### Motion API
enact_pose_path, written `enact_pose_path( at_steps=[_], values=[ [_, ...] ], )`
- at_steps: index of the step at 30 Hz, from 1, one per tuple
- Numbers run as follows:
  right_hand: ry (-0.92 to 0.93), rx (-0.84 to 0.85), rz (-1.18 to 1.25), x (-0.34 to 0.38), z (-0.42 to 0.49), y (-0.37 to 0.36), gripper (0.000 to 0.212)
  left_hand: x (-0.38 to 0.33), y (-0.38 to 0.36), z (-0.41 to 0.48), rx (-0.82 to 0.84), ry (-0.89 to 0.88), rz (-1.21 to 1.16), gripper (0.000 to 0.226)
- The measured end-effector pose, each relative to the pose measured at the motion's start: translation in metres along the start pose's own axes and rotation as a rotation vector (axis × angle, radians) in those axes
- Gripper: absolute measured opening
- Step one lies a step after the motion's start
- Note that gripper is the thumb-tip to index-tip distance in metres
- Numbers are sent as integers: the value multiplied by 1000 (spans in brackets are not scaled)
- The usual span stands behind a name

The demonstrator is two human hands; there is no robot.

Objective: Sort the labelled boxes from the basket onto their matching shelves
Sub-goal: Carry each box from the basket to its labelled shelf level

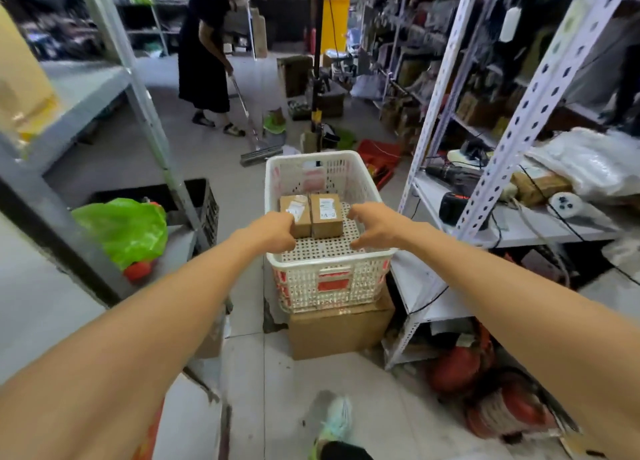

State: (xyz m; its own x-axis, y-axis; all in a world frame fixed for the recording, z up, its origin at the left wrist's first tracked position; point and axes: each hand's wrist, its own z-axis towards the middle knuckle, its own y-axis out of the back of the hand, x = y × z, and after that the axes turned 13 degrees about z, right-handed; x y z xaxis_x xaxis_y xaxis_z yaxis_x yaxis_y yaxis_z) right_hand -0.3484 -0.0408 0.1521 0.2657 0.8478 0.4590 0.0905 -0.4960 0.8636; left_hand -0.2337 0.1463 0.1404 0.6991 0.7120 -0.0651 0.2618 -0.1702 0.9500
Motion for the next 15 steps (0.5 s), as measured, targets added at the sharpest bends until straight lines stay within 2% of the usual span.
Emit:
enact_pose_path(
  at_steps=[3,6,7,9,11,15],
  values=[
    [-10,1,7,-10,32,0,65,4,6,37,23,-11,6,34],
    [-56,18,2,-26,72,6,67,1,20,84,27,-47,-15,18],
    [-66,28,-8,-31,88,8,68,1,26,99,14,-59,-26,18],
    [-80,36,-9,-39,120,18,69,7,37,128,19,-52,-26,31],
    [-104,26,24,-46,149,30,69,19,46,156,54,-42,50,40],
    [-148,32,39,-58,203,52,58,41,70,213,55,-53,182,30]
  ],
)
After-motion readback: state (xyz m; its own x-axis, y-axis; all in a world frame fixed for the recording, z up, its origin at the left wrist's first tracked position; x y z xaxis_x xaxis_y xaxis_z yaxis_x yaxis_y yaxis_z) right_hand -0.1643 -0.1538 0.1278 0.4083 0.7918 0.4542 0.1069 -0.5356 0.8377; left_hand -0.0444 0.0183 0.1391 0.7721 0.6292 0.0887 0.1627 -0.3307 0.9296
